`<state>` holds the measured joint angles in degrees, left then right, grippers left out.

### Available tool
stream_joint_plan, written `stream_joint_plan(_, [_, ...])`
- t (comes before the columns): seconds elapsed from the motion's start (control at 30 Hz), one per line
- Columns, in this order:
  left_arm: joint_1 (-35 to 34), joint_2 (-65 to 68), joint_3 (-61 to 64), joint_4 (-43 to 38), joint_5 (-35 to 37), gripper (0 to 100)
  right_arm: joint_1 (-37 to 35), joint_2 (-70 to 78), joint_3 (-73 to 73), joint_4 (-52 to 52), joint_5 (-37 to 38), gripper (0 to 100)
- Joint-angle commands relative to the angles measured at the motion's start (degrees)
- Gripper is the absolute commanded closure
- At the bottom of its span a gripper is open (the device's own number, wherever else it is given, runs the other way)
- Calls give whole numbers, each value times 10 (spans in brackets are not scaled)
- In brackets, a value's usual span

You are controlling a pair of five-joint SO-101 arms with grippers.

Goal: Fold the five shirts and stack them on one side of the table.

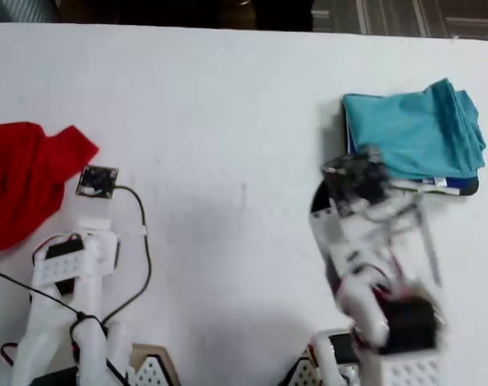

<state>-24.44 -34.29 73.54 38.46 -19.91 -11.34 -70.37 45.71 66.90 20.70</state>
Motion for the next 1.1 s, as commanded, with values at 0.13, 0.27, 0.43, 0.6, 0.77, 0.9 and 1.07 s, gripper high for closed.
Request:
stream_joint_plan(0.13, [-4,-11,-3,-8,4,973,-4,-29,297,-290,-6,974])
stream_joint_plan(0.27, [-4,-11,-3,-8,4,973,-4,-34,361,-354,-39,974])
stream_joint_plan(0.43, [-4,-11,-3,-8,4,973,-24,-29,425,-406,-71,974])
stream_joint_plan(0.6, [-4,-11,-4,-8,4,973,-53,-34,501,-511,-65,974])
stream_joint_plan(0.77, [-28,-13,-32,14,0,973,-52,-29,514,-556,-65,974])
stream_joint_plan(0.9, [-146,-8,-167,105,1,960,-53,-29,514,-556,-65,974])
stream_joint_plan(1.07, [-255,26,-381,200,-25,784,-54,-29,514,-559,-65,974])
